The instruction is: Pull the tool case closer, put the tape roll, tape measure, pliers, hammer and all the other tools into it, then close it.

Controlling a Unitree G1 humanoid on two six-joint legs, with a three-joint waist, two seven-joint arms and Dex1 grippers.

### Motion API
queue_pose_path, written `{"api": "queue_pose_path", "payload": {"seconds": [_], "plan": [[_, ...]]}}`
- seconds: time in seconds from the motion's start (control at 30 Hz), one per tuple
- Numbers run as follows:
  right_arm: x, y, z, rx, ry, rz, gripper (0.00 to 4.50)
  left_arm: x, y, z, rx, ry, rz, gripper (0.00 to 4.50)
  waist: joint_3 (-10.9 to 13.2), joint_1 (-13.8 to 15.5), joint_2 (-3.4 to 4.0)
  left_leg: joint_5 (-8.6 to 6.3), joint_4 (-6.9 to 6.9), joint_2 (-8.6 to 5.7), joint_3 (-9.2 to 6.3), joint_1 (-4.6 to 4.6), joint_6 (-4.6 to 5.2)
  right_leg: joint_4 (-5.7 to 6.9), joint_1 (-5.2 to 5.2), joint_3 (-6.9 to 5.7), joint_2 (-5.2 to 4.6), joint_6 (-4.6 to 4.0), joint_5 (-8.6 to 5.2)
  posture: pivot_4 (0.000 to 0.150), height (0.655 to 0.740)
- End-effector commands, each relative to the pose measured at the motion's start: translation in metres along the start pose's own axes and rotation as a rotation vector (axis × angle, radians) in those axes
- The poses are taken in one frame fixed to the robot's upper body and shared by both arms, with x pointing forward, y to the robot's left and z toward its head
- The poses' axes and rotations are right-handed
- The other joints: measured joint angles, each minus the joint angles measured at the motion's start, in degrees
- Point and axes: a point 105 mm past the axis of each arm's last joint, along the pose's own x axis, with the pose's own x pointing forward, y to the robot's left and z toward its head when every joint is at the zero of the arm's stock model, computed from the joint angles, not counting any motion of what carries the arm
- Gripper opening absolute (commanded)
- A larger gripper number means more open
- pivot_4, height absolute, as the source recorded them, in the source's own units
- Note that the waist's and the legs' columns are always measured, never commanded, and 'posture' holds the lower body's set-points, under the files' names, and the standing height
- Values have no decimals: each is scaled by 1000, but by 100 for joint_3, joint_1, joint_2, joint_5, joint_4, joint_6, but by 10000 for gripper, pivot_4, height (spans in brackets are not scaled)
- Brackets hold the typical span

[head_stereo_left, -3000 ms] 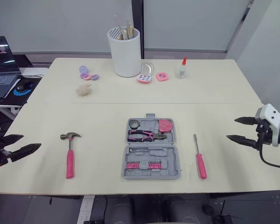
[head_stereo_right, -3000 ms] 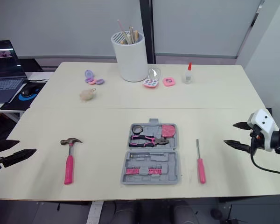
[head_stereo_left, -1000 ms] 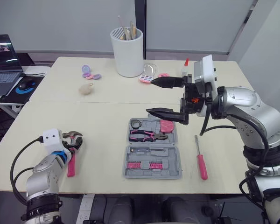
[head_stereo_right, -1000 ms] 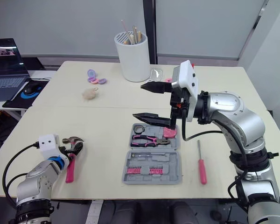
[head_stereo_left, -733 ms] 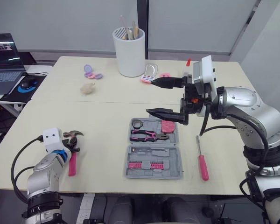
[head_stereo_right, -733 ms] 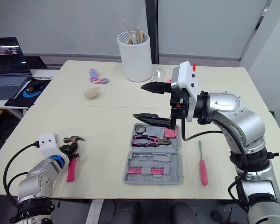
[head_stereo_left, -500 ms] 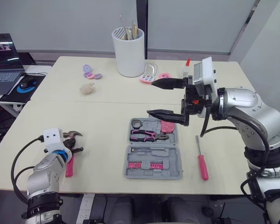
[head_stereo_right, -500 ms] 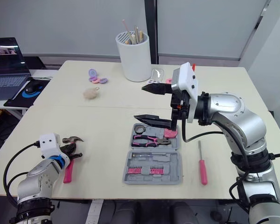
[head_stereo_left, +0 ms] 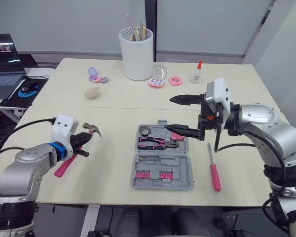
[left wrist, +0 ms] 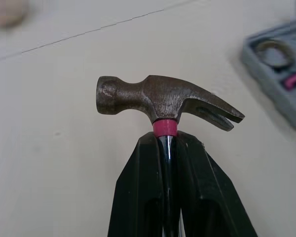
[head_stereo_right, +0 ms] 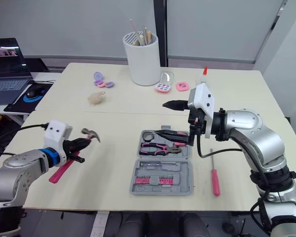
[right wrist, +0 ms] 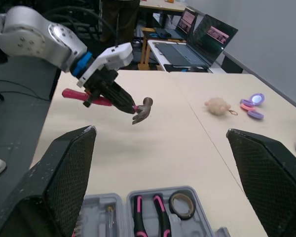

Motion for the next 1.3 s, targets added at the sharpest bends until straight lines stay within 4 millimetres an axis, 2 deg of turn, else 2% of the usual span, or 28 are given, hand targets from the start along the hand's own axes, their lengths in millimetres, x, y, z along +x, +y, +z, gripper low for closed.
{"api": "queue_pose_path", "payload": {"seconds": [0.03, 0.17, 0.37, 0.53, 0.83, 1.0, 1.3], "plan": [[-6, -1, 7, -52, -8, -10, 45000, -1, -23, 25, 138, 12, -149, 806, 1, -2, 0, 0, -1, 2, 0, 0, 0, 2, -2, 0, 3, 0, 0, 1500, 7400], [-12, 0, 2, -34, 13, -17, 45000, 11, -60, 38, 218, 4, -336, 806, 4, -9, 4, 0, -3, -1, 7, -3, 0, 1, -8, 8, 6, 1, 0, 1500, 7400], [-27, 1, 3, -31, 45, -49, 45000, 26, -117, 39, 408, 34, -573, 806, 5, -1, 4, 0, 1, -3, 8, -40, 1, 4, -43, 13, 9, 1, -1, 1500, 7400], [-38, 11, -2, 5, 107, -14, 45000, 39, -144, 38, 474, 36, -683, 806, 5, 4, 5, 1, 8, 2, -3, -51, 1, 7, -49, 12, 27, 1, -1, 1500, 7400], [-69, 15, -26, -23, 323, -39, 45000, 73, -172, 33, 556, 53, -735, 806, 6, 12, 7, 1, 13, 0, -6, -53, 2, 7, -48, 16, 60, 2, -1, 1500, 7400], [-74, 29, -37, 12, 382, -14, 45000, 88, -179, 31, 558, 80, -718, 806, 6, 13, 8, 1, 15, 4, -13, -55, 2, 8, -49, 15, 69, 2, -1, 1500, 7400], [-75, 46, -47, 63, 427, 5, 45000, 94, -208, 21, 533, 99, -783, 806, 6, 15, 8, 2, 20, 4, -15, -56, 1, 11, -46, 15, 70, 2, -1, 1500, 7400]]}}
